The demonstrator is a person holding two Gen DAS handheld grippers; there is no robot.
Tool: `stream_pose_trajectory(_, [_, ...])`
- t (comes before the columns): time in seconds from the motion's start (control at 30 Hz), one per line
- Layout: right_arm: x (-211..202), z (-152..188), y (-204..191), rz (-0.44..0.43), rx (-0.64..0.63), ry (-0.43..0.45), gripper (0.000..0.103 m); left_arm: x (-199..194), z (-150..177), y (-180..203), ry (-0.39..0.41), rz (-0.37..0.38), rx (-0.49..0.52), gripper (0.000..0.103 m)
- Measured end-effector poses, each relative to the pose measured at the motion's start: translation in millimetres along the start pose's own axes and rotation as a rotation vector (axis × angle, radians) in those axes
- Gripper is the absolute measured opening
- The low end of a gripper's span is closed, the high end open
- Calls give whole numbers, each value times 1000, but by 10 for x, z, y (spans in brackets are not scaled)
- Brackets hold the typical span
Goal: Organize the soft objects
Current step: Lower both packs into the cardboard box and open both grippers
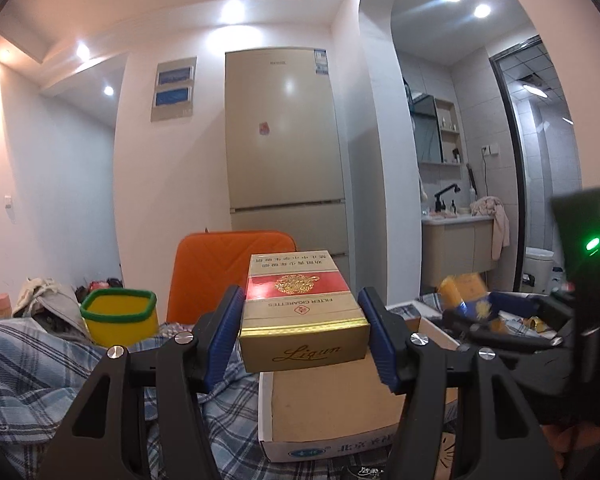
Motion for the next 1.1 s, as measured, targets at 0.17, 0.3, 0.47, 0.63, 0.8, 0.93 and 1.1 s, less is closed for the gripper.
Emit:
stream_pose_trajectory(0.17, [354,109,42,-65,26,-172,55,194,52,-84,-109,-6,-41,58])
stream_pose_trajectory(0.3, [435,165,102,-84,45,-203,55,339,142,-21,-199,-33,-12,58])
stream_pose_trajectory(0.47, [480,185,56,-86,33,-225,55,378,199,-13,-244,-11,-9,58])
stream_pose_trajectory(0.63, [523,202,61,-85,42,-248,61,410,232,-21,-273,-3,-5,58])
stream_pose_trajectory(0.8, [475,178,95,-69,52,-227,71,467,224,-21,-298,4,-7,58])
stream_pose_trajectory(0.93, [309,135,202,-34,98,-158,71,570,271,-22,-363,26,-10,58])
stream_pose_trajectory(1.1, [152,77,259,-28,127,-93,76,633,321,-27,-410,41,-18,59])
Point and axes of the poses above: each gripper's, at about its wrist camera, not at the fingertips, and x roughly the way its jaws point, y to its right, z to its underside, the point moved 2 cm from there along x, roughly the way its jaws point, and after that the axes turned 5 degrees about -x, right-handed, at the moved point
